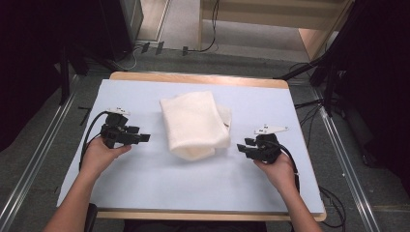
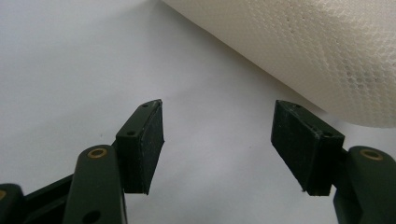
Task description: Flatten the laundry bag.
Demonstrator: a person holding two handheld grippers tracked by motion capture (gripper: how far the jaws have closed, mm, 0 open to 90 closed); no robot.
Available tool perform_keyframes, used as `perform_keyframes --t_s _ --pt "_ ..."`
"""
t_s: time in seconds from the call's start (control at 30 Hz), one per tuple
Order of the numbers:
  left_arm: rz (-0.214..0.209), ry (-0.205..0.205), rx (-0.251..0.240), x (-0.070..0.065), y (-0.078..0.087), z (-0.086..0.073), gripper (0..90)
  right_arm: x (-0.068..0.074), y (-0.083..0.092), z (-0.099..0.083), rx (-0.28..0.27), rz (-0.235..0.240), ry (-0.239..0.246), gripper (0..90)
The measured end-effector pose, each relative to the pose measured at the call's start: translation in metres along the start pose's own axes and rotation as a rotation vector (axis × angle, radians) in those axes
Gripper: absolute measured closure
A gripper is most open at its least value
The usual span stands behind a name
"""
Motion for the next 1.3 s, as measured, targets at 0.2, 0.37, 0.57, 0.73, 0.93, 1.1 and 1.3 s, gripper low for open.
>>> perform_keyframes --t_s 0.2,0.37,0.57,0.73,0.93,1.1,1.3 --pt "0.003 -0.004 -0.011 0.000 0.003 0.001 35.6 0.012 -0.007 -0.003 0.021 0.028 0.002 66.8" --pt "0.003 0.003 -0.017 0.000 0.004 0.002 35.7 0.020 -0.009 -0.003 0.021 0.066 -0.028 74.4" --pt "0.003 0.004 -0.020 0.001 0.005 0.001 35.7 0.032 -0.007 -0.001 -0.002 0.065 -0.003 64.0" --pt "0.003 0.008 -0.020 0.002 0.006 0.001 35.7 0.037 -0.011 0.001 -0.006 0.077 0.033 50.0" --pt "0.008 0.013 -0.021 0.004 0.008 -0.001 35.8 0.040 -0.010 0.014 -0.069 0.081 0.055 71.9" --pt "0.016 0.025 -0.033 0.004 0.014 -0.003 36.2 0.045 -0.005 0.032 -0.116 0.085 0.102 85.1" --pt "0.020 0.011 -0.056 -0.006 0.023 0.000 36.4 0.056 -0.009 0.057 -0.146 0.094 0.125 87.2"
Point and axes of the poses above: each handheld gripper's, and its own axes: y roughly backward along the jaws, z roughly out of its top, x roughly to its left, the point moved 9 cm from there along -y, roughly forward along the jaws, and after that the axes turned 1 degree about x, right-handed, at the moved point
